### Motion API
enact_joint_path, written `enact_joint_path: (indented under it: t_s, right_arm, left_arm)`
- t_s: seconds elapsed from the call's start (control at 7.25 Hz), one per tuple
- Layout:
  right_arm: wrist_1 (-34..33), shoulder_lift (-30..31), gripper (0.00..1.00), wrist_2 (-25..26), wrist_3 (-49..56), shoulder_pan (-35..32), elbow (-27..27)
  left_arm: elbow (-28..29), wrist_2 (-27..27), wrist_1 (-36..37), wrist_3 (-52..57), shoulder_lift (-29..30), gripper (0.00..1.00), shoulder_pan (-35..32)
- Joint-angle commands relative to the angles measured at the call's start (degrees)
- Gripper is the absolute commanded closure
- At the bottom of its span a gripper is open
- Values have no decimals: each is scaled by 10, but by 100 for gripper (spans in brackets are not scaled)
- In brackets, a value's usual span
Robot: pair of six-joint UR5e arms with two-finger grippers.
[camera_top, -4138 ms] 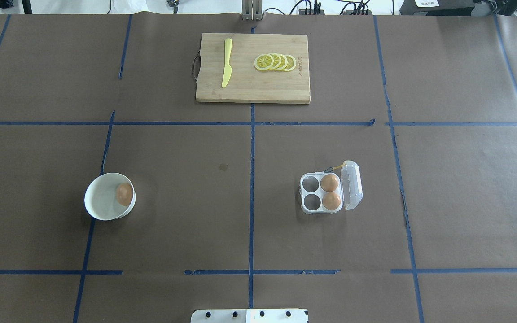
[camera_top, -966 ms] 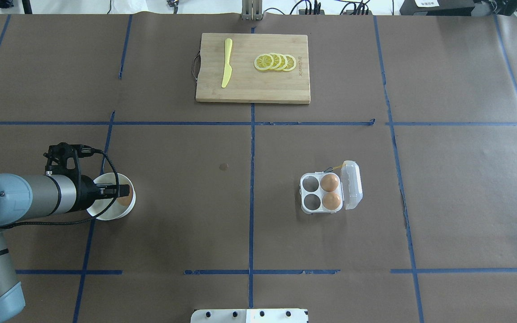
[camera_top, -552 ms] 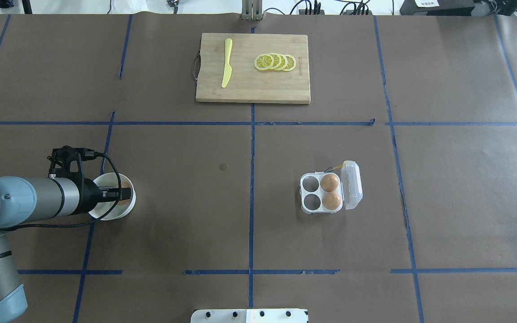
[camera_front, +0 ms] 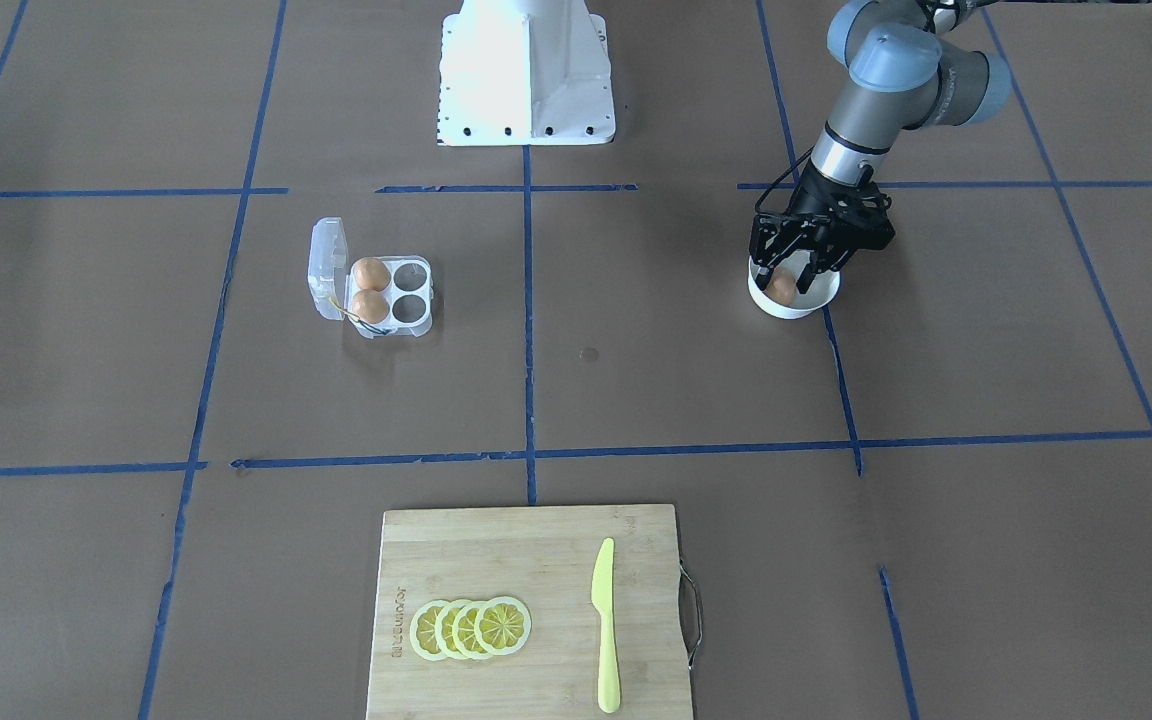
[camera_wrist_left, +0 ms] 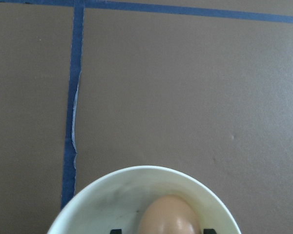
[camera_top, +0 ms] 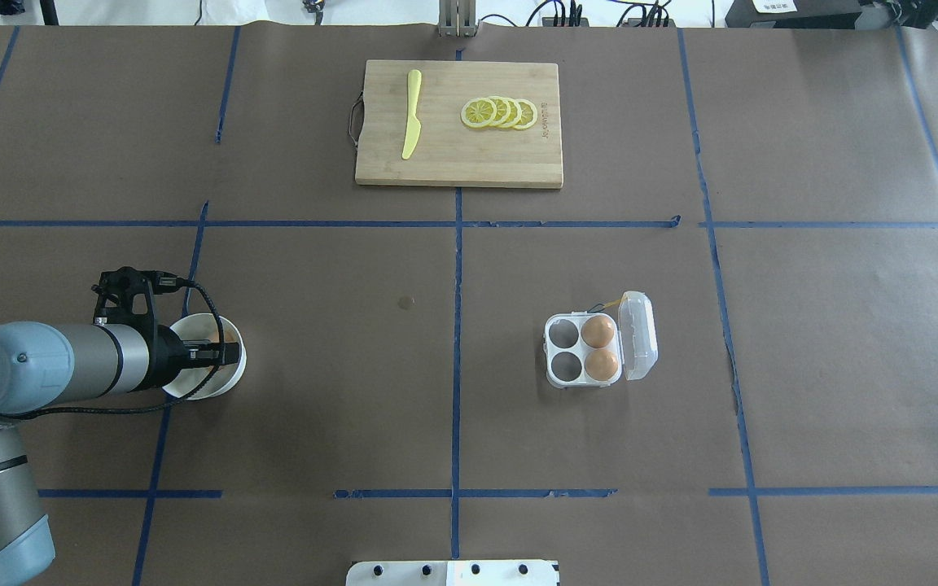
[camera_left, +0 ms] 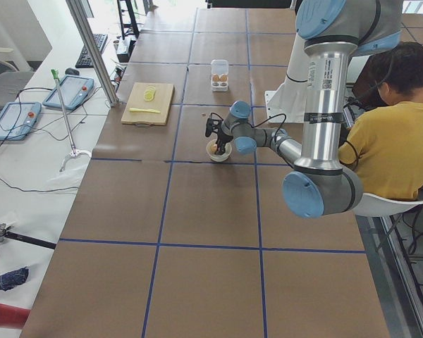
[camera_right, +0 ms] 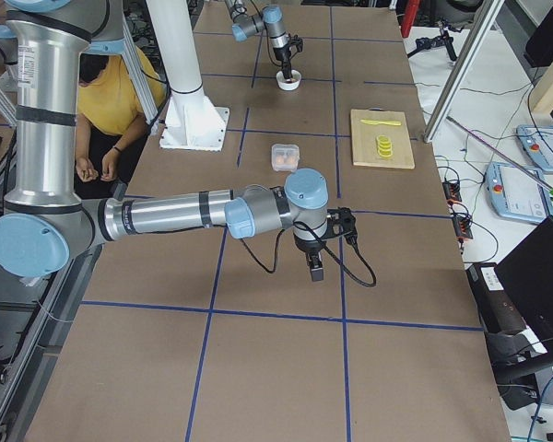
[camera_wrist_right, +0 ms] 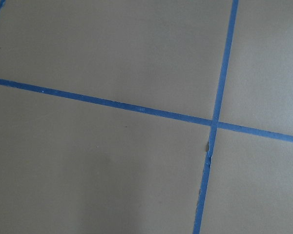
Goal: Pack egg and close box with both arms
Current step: 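Close the left gripper on the brown egg in the bowl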
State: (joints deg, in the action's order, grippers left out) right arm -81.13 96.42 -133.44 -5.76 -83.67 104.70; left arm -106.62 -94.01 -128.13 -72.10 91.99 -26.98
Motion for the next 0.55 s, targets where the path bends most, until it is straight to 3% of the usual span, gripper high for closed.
enact_joint_path:
  t_s: [0.0,0.14,0.28,0.41]
  right_arm:
    - [0,0,0,5,0,0,0]
    - [0,0,0,6,0,0,0]
    - [0,0,0,6,0,0,0]
    - [0,0,0,6,0,0,0]
  left_arm:
    - [1,3,0,0,2,62,2]
    - [-4,2,0,4,1,89,-2]
    - [-14,1,0,6,-3,100,-6]
    - [-27,1,0,6,-8,100,-9]
